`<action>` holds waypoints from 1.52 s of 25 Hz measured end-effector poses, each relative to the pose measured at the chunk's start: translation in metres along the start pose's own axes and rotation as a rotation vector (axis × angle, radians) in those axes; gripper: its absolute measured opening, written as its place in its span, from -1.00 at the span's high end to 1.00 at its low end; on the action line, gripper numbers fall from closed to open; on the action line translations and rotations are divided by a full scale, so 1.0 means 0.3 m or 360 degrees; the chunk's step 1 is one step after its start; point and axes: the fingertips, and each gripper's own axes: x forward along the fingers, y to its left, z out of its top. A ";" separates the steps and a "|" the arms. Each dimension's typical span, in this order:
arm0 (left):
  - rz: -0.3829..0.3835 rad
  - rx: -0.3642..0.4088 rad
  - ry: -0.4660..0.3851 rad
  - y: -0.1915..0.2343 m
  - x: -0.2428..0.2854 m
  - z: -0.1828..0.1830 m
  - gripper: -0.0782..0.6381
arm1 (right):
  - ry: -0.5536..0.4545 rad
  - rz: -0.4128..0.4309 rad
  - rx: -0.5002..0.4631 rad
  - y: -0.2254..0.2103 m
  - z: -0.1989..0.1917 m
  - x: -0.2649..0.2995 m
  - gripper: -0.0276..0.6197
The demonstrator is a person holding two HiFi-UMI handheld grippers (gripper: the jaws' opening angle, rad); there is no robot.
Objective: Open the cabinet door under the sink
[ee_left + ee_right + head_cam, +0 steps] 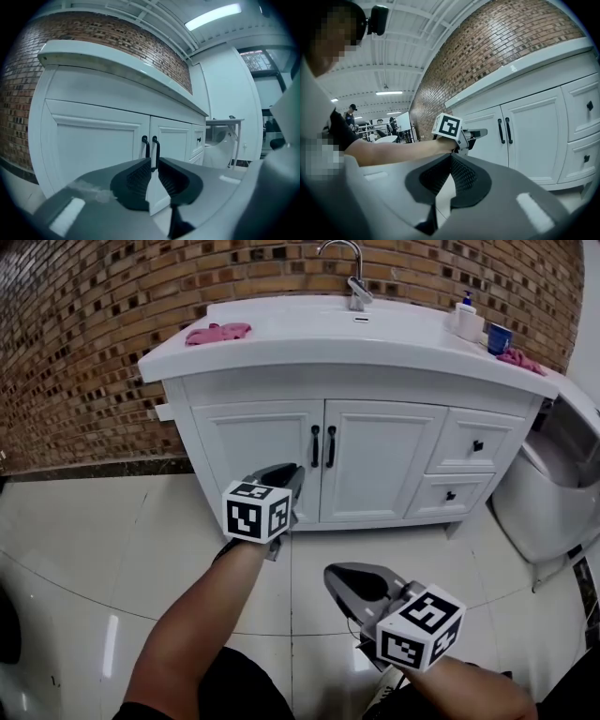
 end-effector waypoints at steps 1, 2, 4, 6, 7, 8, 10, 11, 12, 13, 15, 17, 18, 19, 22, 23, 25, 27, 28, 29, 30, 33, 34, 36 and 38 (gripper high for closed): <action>0.0008 0.0014 -0.0005 0.007 0.016 0.001 0.61 | -0.0001 0.0002 0.0003 -0.003 -0.001 -0.003 0.90; 0.0016 0.0026 -0.0008 0.014 0.033 0.001 0.59 | 0.0002 0.0001 0.0010 -0.009 -0.003 -0.006 0.90; 0.0024 0.0032 -0.0007 0.022 0.074 -0.003 0.59 | 0.0010 -0.0005 0.0031 -0.030 -0.013 -0.012 0.90; 0.0020 0.0031 -0.0006 0.017 0.122 -0.007 0.57 | 0.0016 -0.0008 0.0056 -0.053 -0.018 -0.022 0.90; 0.0016 0.0029 -0.0005 0.014 0.147 -0.009 0.56 | 0.0020 -0.0008 0.0069 -0.062 -0.019 -0.028 0.90; 0.0014 0.0025 -0.0004 0.011 0.169 -0.013 0.56 | 0.0023 -0.0005 0.0085 -0.069 -0.021 -0.035 0.90; 0.0015 0.0009 -0.0011 0.012 0.203 -0.017 0.56 | 0.0024 0.0009 0.0127 -0.079 -0.020 -0.048 0.90; 0.0021 -0.0002 -0.0019 0.016 0.216 -0.016 0.56 | 0.0017 0.0016 0.0148 -0.084 -0.015 -0.054 0.90; 0.0031 -0.0015 -0.0026 0.022 0.227 -0.015 0.56 | 0.0006 0.0022 0.0164 -0.089 -0.007 -0.059 0.90; 0.0041 -0.0028 -0.0030 0.027 0.237 -0.014 0.56 | -0.0007 0.0025 0.0174 -0.094 0.001 -0.064 0.90; 0.0055 -0.0038 -0.0030 0.034 0.255 -0.009 0.56 | -0.0035 0.0027 0.0182 -0.103 0.017 -0.069 0.90; 0.0061 -0.0016 -0.0025 0.038 0.267 0.000 0.56 | -0.0046 0.0026 0.0189 -0.108 0.020 -0.067 0.90; 0.0060 -0.0008 -0.0021 0.040 0.272 0.002 0.56 | -0.0042 0.0027 0.0193 -0.109 0.017 -0.064 0.90; 0.0059 -0.0008 -0.0016 0.043 0.278 0.003 0.56 | -0.0034 0.0030 0.0198 -0.110 0.011 -0.062 0.90; 0.0060 -0.0007 -0.0001 0.053 0.297 0.008 0.56 | -0.0017 0.0040 0.0210 -0.114 0.005 -0.065 0.90; 0.0073 0.0003 0.0004 0.060 0.299 0.010 0.58 | -0.0020 0.0043 0.0214 -0.114 0.007 -0.067 0.90; 0.0106 0.0009 0.0004 0.073 0.299 0.014 0.50 | -0.0032 0.0048 0.0221 -0.117 0.012 -0.072 0.90; 0.0091 -0.0005 -0.0007 0.069 0.308 0.017 0.46 | -0.0041 0.0045 0.0225 -0.124 0.016 -0.076 0.90; 0.0070 -0.0005 -0.0008 0.061 0.317 0.016 0.46 | -0.0043 0.0042 0.0228 -0.128 0.016 -0.078 0.90; 0.0054 0.0003 -0.0003 0.052 0.326 0.014 0.46 | -0.0043 0.0041 0.0235 -0.131 0.016 -0.079 0.90; 0.0048 0.0011 0.0002 0.048 0.333 0.011 0.46 | -0.0043 0.0041 0.0243 -0.132 0.016 -0.080 0.90; 0.0088 0.0001 -0.0006 0.060 0.339 0.008 0.59 | -0.0046 0.0049 0.0261 -0.131 0.021 -0.083 0.90; 0.0101 -0.0006 -0.0012 0.065 0.339 0.010 0.64 | -0.0050 0.0052 0.0262 -0.131 0.025 -0.086 0.90; 0.0109 0.0001 -0.0010 0.066 0.336 0.010 0.65 | -0.0058 0.0053 0.0260 -0.132 0.031 -0.092 0.90; 0.0100 0.0026 0.0003 0.059 0.328 0.006 0.65 | -0.0063 0.0052 0.0260 -0.132 0.034 -0.095 0.90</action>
